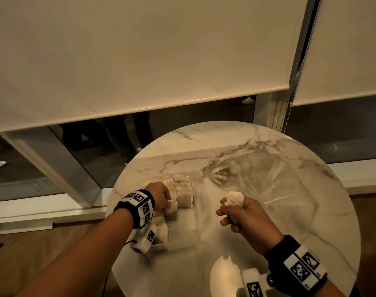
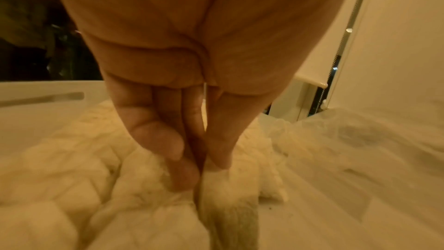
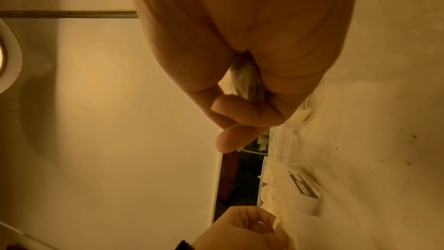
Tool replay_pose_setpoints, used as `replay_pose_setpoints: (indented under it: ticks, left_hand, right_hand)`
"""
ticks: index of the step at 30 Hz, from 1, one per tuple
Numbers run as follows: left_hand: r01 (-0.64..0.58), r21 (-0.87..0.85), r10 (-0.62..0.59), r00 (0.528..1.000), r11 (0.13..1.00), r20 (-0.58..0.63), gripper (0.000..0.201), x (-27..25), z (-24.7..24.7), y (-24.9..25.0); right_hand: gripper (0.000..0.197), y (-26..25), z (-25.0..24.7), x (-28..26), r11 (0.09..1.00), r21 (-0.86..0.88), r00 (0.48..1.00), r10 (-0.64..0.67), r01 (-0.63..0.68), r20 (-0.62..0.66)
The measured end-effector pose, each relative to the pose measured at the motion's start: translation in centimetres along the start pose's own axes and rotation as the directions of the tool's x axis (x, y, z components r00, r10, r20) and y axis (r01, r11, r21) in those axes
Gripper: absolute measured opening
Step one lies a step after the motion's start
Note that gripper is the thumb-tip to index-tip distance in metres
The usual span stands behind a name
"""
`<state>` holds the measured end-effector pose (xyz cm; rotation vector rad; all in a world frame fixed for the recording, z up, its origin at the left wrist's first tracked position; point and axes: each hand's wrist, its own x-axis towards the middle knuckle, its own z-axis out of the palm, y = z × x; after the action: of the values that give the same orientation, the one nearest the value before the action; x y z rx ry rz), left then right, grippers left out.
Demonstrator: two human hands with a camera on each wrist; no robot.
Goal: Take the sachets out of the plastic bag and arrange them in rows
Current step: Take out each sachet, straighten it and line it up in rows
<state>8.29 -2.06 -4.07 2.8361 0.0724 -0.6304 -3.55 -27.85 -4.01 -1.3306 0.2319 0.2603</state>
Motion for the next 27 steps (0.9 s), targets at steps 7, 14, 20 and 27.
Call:
replay_pose_setpoints:
  ticks: [7,14,20,27]
  left_hand:
    - [-0.023,0.199,0.038,0.997,0.98,-0.074,0.02,0.7,0.2,0.0]
    - [-0.025,0.258,0.062,0.989,0.966,-0.136,0.018,0.4,0.0,0.2]
    - [-0.075,0.047,0.085,0.967,0.996,-0.24,0.012,-1.1,-0.7,0.5]
    - [-0.39,-0.396,0.261,0.903,0.831,-0.342,0.013,-6.8,0.3,4.4]
  right_hand:
    - [0.017,-0.1,-0.1,0.3,0.965,0.238,0.993,0.094,-0.109,0.076]
    - [0.039,-1.0,-0.3,0.5,0.694,0.661,0.957,0.185,-0.287,0.221]
    - [0.051,-0.3,-0.1,0.6,0.69,0.661,0.955,0.197,-0.296,0.223]
    - [0.04,-0.7,1.3,-0.8,0.833,0.442,0.92,0.185,-0.333,0.344]
